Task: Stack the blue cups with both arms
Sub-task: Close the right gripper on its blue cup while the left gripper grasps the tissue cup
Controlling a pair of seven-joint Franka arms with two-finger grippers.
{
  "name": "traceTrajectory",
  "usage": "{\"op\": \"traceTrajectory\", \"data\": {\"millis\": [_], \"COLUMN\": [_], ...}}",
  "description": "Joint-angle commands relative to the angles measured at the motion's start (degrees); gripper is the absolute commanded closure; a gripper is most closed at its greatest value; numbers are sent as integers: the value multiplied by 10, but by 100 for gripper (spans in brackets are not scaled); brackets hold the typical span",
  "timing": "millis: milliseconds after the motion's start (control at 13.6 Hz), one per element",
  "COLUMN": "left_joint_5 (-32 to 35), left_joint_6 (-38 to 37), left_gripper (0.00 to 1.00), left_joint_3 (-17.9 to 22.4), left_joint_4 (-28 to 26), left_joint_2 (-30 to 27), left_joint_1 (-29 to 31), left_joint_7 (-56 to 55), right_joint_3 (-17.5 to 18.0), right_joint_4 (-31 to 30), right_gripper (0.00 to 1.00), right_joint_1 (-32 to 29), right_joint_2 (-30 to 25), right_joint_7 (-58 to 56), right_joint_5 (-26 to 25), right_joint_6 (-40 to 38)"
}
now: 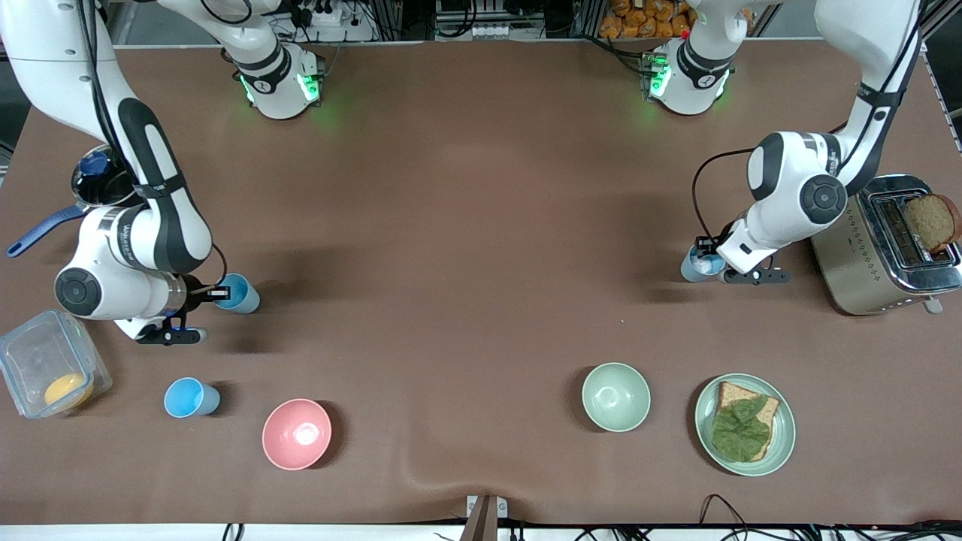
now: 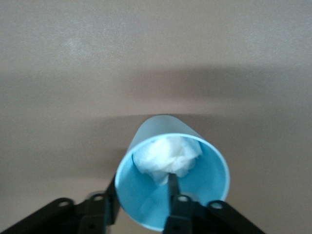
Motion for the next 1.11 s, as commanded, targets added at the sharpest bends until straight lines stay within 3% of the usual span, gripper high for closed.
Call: {"op": "traceTrajectory", "data": {"millis": [0,221,442,663,1032], "left_joint_5": [-9,-10,-10,-10,-9], "left_joint_6": [11,11,4,-21,-106], "left_gripper": [76,100,100,100,100], "left_joint_3": [-8,-14,-24,-70,-139], "left_joint_4": [-1,1,6,28,109], "left_joint_2": [2,1,-19,-34,-25], "left_joint_1": [-1,-6,-23,-23,-50], "left_joint_7": [0,-21,-58,-136,-317], "right_joint_3": [1,1,1,1,1], "right_joint_4": [-8,-8,-8,-8,-8], "right_gripper": [100,100,100,100,100], "right_joint_1": [1,1,1,1,1], "right_joint_2": [-15,-15,-15,-15,-15], "right_joint_7": [-1,-1,-1,-1,-1], "right_joint_5": [0,0,1,1,1], "right_joint_6": [-8,-8,-8,-8,-8]}}
